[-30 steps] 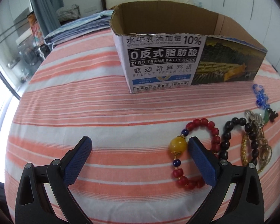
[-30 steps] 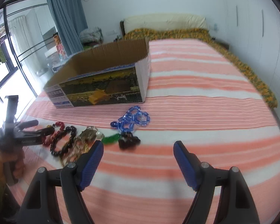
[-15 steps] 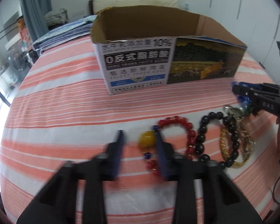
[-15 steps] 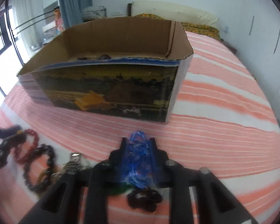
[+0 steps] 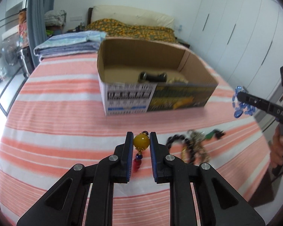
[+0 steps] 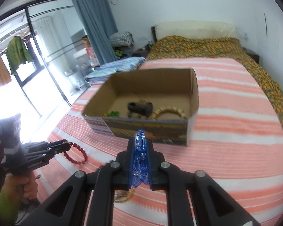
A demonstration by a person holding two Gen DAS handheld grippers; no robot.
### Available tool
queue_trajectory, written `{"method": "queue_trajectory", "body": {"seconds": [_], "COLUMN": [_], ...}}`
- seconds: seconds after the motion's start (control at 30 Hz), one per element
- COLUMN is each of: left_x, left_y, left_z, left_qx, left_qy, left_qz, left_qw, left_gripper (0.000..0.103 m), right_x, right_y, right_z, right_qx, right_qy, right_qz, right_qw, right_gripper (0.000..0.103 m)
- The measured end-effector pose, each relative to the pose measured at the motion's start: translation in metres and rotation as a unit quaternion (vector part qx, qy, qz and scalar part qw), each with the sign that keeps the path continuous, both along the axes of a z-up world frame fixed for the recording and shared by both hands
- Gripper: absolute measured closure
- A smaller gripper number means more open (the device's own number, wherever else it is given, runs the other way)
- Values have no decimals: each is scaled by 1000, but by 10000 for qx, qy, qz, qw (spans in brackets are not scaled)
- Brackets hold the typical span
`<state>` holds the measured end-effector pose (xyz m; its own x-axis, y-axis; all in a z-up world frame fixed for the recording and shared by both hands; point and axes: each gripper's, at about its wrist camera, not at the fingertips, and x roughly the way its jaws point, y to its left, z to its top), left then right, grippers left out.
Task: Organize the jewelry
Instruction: 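Carry the red bracelet with left tool while right tool carries the blue bracelet over the box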
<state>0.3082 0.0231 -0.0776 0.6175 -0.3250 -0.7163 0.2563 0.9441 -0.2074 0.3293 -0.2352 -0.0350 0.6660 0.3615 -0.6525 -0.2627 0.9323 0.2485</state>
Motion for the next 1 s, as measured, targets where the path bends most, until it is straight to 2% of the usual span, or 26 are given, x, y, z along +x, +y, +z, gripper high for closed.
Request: {"method": "queue_trajectory", "body": {"seconds": [0.2,0.33,0.5,0.67,0.77,1.0], "left_x": [9,26,57,102,131,170], "left_y": [9,13,8,3,-3,-28], "left_z": [40,65,89,86,74,40], "left_qx": [-289,-480,-536,-627,-591,-131], "left_qy": [-155,-287,-451,-326,-173,9], "left_qz": [-59,-108,-146,-63,52,159], "left_qw": [9994,9984,9974,9975,9981,9998], "left_gripper": [87,87,87,87,87,87], "right_x": [11,28,53,94,119,177], "right_y": [3,6,6,9,12,15], "right_z": [20,30,40,36,27,-9], "right_qx": [77,74,149,69,-127,-460], "right_qy": [-148,-210,-189,52,160,493], "right_qz": [119,148,158,127,35,-132], "right_qw": [9998,9996,9996,9999,9998,9976], "right_gripper": [91,91,91,91,91,89]}}
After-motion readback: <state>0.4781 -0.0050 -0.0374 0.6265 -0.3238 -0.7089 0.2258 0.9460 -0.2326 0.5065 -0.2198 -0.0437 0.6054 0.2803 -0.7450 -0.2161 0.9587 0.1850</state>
